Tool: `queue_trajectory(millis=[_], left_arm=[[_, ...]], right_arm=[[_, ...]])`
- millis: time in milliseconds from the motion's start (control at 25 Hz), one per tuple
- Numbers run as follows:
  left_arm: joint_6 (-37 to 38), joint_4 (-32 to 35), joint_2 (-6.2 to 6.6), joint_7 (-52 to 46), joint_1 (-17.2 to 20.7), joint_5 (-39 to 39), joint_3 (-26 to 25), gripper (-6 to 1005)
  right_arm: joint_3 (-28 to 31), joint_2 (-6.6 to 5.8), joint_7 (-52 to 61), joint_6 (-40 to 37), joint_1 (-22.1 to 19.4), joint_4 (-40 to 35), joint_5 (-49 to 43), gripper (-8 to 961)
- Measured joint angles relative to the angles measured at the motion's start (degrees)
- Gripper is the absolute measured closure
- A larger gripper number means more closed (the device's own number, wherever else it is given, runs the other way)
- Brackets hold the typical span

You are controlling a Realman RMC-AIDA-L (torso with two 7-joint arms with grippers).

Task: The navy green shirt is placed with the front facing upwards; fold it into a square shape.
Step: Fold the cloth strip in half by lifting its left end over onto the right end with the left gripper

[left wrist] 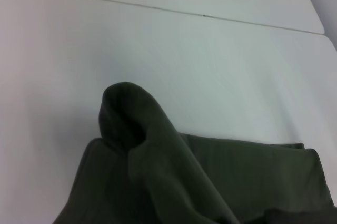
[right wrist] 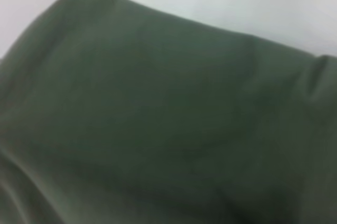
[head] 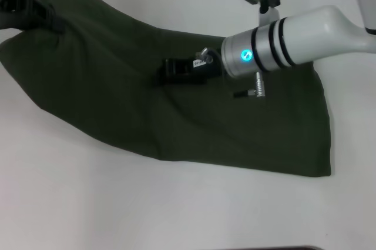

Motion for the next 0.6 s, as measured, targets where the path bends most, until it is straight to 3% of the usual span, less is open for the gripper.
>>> queue_trajectory(millis=[160,480,600], left_arm=[[0.3,0.2,-0.1,0.1,0.3,0.0,0.0,930],[1.0,0.3,0.02,0.1,0.5,-0.1,-0.4,931],[1.7,0.7,-0.1,0.1,0.5,-0.4,-0.4,931]], right_arm=[[0.2,0.17,-0.5,-0.4,-3.7,-2.8,1.7,938],[0.3,-0.58,-0.2,-5.2,-7.4,-7.8,1.9,937],[-0.5,-0.46,0.1,-5.5,-7.1,-8.2,1.7,937]])
